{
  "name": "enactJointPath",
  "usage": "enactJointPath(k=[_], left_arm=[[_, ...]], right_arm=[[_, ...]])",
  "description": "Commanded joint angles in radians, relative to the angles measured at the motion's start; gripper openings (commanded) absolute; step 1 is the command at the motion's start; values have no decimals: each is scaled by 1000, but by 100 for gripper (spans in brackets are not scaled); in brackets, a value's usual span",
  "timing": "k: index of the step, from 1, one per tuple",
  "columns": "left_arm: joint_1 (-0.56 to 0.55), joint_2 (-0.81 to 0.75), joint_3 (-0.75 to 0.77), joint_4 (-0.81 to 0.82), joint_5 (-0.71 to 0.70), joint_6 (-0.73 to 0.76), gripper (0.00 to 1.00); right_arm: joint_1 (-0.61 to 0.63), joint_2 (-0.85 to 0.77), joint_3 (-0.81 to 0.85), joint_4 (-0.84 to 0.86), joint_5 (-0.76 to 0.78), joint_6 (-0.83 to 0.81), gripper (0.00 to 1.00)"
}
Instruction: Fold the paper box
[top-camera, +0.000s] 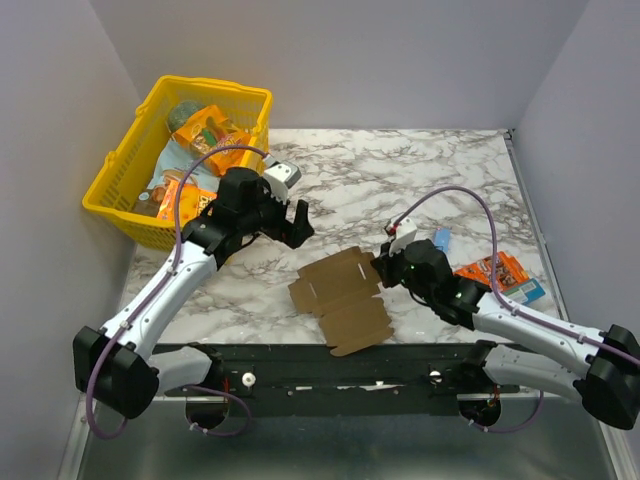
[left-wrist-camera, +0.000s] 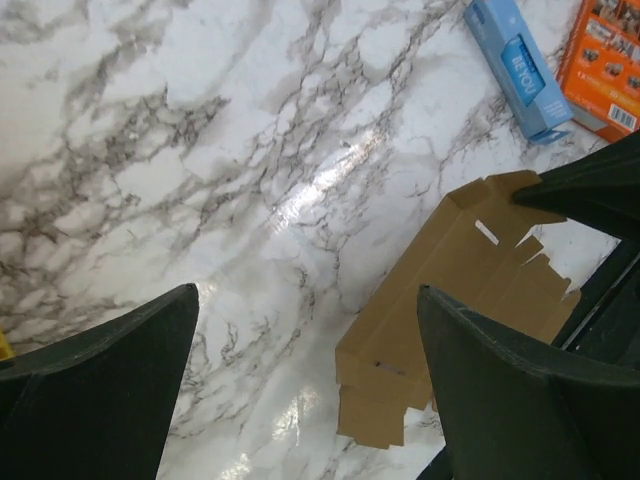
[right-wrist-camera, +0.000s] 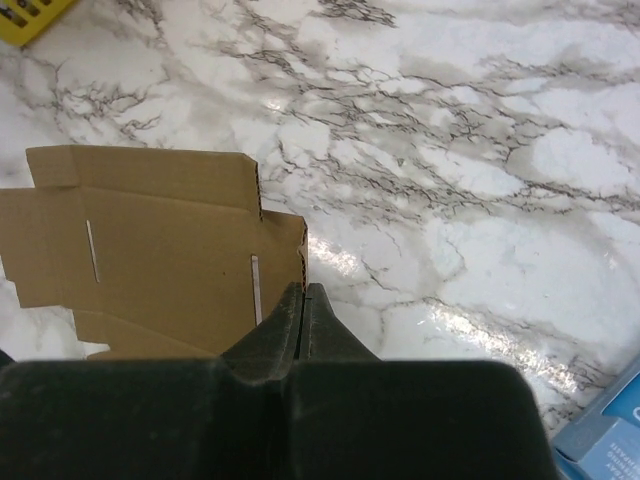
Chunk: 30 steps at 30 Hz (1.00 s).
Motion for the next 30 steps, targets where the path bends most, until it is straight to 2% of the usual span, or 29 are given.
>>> enactJointPath(k=[1, 6, 10, 12, 20, 25, 30], left_arm=[[-5, 49, -107, 61, -69, -112, 96], [-16, 103, -146, 68, -68, -152, 87], [-24, 128, -151, 81, -33, -164, 71], [-25, 132, -152, 90, -16, -169, 66], [-34, 170, -158, 104, 26, -181, 62], [-53, 203, -144, 88, 35, -181, 45], [-64, 201, -146, 78, 21, -178, 41]], right_arm=[[-11, -20, -75, 210, 107, 100, 1], [-18, -32, -137, 261, 135, 132, 1], [-26, -37, -159, 267, 135, 146, 1], [-28, -37, -161, 266, 137, 149, 1], [-34, -20, -162, 266, 137, 155, 1], [-35, -16, -162, 266, 138, 158, 1], [-40, -6, -161, 264, 137, 164, 1]])
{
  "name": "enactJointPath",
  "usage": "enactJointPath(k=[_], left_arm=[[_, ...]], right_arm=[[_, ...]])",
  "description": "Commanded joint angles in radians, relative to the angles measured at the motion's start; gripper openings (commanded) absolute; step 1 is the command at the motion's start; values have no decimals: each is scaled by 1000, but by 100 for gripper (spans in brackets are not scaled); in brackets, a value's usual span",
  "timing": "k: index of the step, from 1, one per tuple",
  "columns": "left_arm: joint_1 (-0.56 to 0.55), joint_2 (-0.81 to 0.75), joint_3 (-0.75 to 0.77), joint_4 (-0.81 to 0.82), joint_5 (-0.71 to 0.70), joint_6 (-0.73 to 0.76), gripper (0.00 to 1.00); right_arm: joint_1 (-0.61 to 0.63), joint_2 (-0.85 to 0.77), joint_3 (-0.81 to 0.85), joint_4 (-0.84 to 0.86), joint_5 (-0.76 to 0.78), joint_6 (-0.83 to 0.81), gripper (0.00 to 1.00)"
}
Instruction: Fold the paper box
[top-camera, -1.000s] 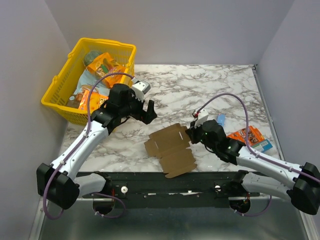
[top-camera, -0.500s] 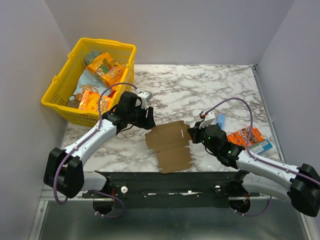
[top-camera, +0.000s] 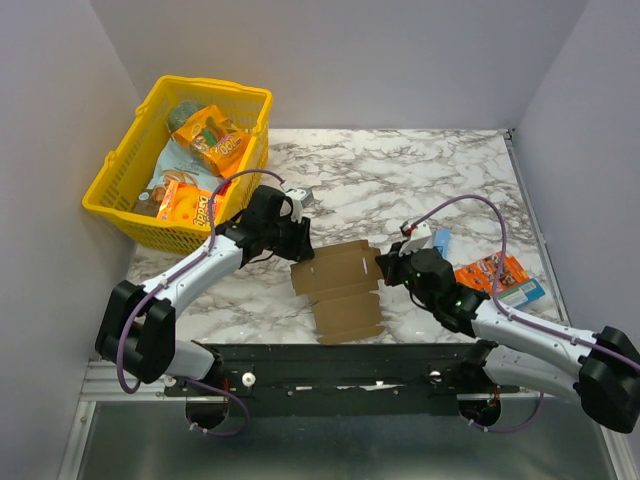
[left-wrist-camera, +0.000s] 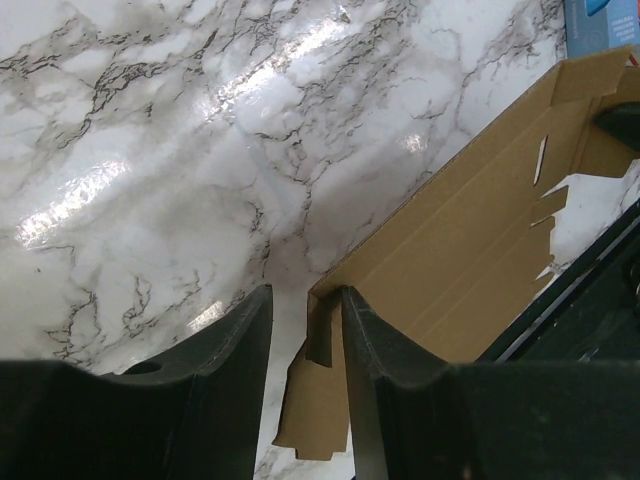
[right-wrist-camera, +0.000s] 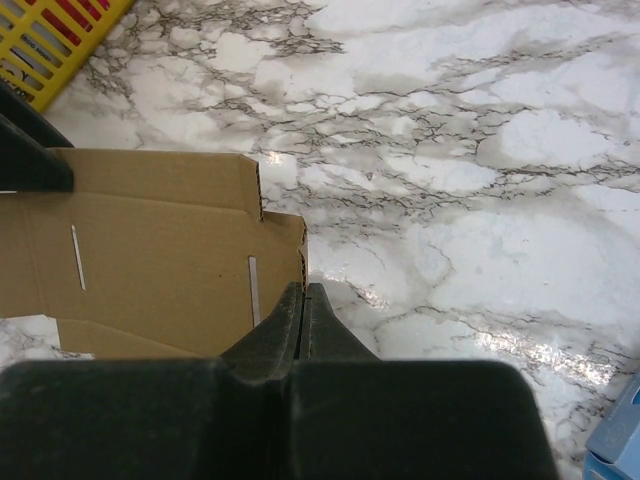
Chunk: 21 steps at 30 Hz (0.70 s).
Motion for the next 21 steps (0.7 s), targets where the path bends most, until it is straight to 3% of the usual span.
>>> enactJointPath(k=[1, 7, 13, 20, 21], left_arm=[[-11, -4, 3, -4, 12, -1, 40], [-14, -19, -5, -10, -20, -4, 43], [-14, -27, 0, -17, -17, -12, 36], [-14, -28, -11, -7, 11, 6, 0], [-15, -30, -8, -12, 17, 11, 0]], right_arm=[[-10, 15, -8, 39, 36, 19, 1], [-16, 30, -5, 35, 33, 27, 1], [-18, 40, -2, 32, 31, 28, 1], [-19, 47, 5, 26, 20, 22, 1], [-19, 47, 9, 11, 20, 14, 1]])
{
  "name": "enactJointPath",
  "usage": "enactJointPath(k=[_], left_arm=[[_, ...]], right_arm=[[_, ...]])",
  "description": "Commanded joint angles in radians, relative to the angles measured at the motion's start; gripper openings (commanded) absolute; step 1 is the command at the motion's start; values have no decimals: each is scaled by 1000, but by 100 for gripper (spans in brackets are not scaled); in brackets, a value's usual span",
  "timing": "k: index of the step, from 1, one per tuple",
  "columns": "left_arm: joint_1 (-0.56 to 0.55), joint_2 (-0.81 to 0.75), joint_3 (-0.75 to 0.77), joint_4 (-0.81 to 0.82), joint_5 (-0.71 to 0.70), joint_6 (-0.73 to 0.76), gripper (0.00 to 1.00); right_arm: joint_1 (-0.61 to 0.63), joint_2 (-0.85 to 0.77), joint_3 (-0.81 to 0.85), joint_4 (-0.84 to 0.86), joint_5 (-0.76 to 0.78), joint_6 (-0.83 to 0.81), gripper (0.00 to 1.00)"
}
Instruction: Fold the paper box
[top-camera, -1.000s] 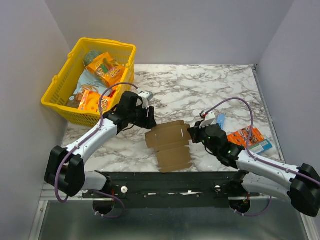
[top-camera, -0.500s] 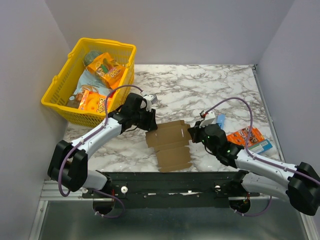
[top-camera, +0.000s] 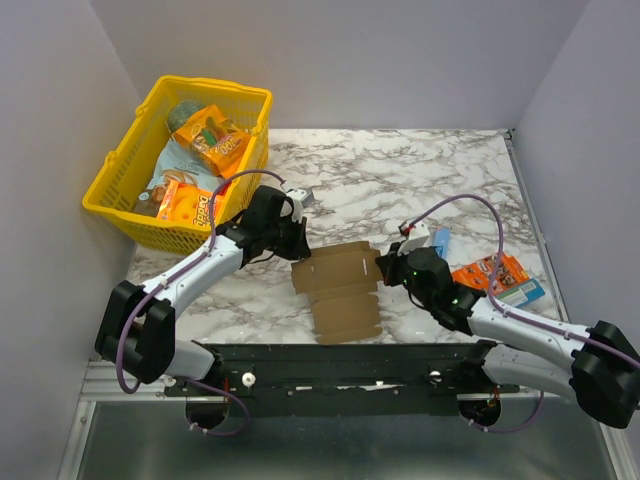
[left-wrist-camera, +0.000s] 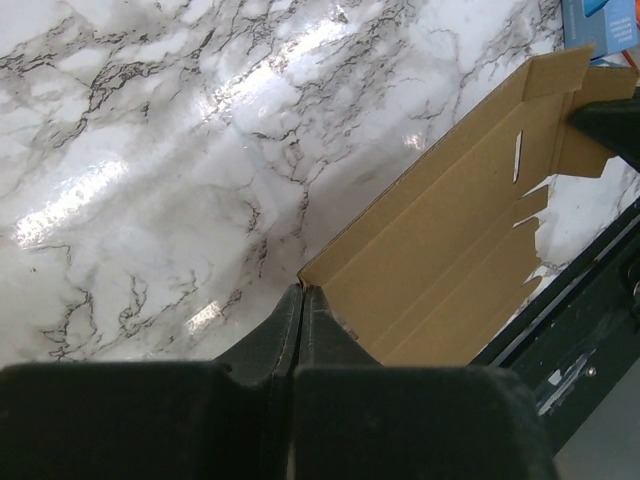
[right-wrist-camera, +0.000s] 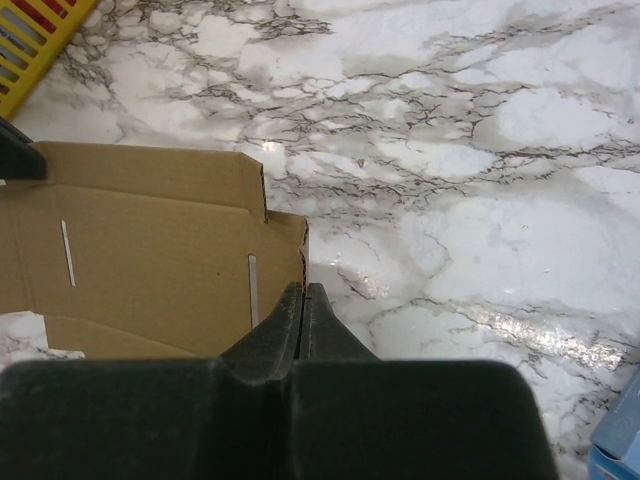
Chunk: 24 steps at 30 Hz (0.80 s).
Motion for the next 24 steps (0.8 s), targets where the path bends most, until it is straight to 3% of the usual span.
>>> enactJointPath(k=[1, 2, 3, 4, 6, 11, 17, 24], left_arm=[[-5, -30, -2, -16, 27, 42, 0], [-12, -33, 6, -25, 33, 62, 0], [-17, -35, 16, -57, 45, 85, 0], [-25, -36, 41, -79, 48, 146, 0], [-45, -41, 66, -137, 59, 206, 0], [-49, -55, 89, -180, 178, 370, 0], [-49, -67, 80, -163, 252, 387, 0], [-49, -88, 63, -147, 269, 392, 0]], right_arm=[[-6, -2, 33, -15, 19, -11, 4], [-5, -6, 50, -41, 18, -21, 13], [-5, -11, 74, -96, -2, -66, 44], [-5, -15, 97, -124, -28, -109, 57], [-6, -40, 169, -217, -83, -199, 72], [-6, -118, 203, -244, -243, -403, 79], [-6, 24, 285, -270, -494, -463, 77], [-5, 112, 302, -245, -638, -466, 62]])
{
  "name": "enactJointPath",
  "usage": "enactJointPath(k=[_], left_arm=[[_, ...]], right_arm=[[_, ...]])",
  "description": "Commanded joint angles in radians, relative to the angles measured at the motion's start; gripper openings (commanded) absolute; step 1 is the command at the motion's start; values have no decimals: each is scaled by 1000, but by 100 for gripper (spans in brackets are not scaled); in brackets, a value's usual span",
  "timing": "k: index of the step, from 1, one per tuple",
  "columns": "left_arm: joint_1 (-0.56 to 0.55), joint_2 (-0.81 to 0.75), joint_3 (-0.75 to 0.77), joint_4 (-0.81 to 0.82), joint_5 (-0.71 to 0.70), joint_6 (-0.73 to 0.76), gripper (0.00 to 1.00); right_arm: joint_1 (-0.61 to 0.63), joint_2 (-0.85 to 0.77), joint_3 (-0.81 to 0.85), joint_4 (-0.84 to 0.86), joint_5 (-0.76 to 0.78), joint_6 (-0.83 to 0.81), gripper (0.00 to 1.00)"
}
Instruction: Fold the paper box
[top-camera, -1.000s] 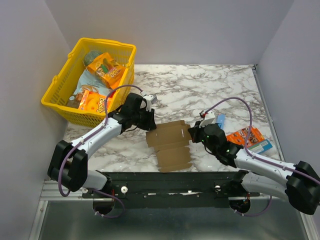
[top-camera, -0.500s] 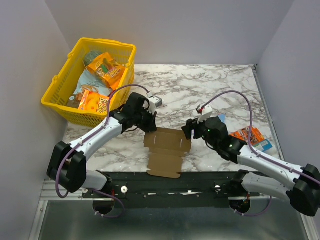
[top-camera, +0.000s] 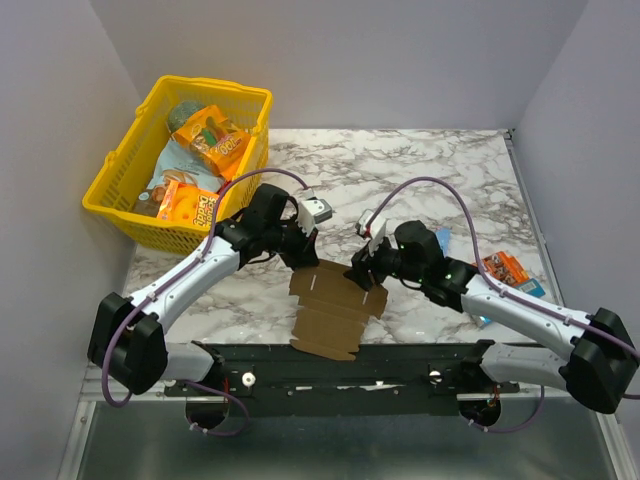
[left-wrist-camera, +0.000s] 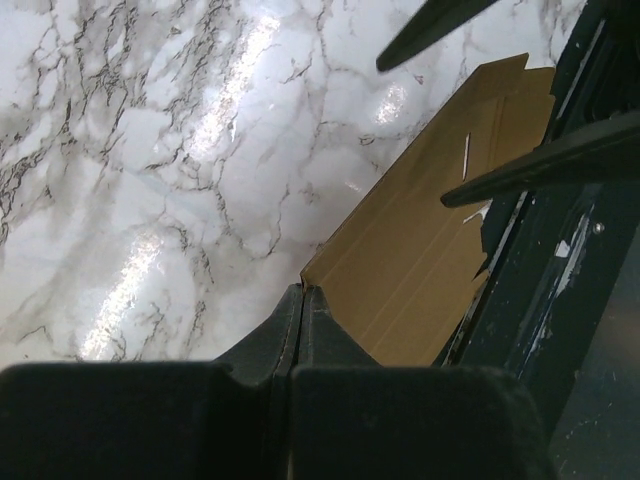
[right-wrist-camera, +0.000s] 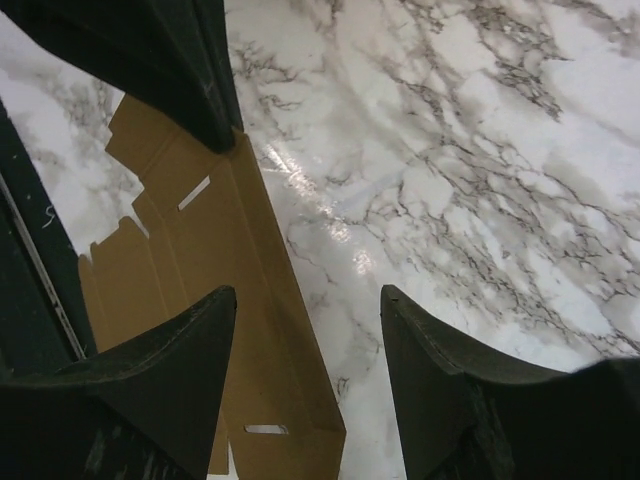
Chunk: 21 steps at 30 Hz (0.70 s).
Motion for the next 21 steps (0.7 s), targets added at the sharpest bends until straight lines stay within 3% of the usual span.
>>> enactJointPath(k=[1, 11, 21], left_arm=[[-1, -31, -5, -3, 52, 26, 0], [-1, -25, -3, -6, 52, 26, 0], [-1, -23, -8, 3, 39, 15, 0]], right_arm=[[-6, 11, 25, -11, -142, -34, 61], [-6, 77, 46, -30, -198, -19, 40], [-6, 88, 54, -33, -174, -25, 1]])
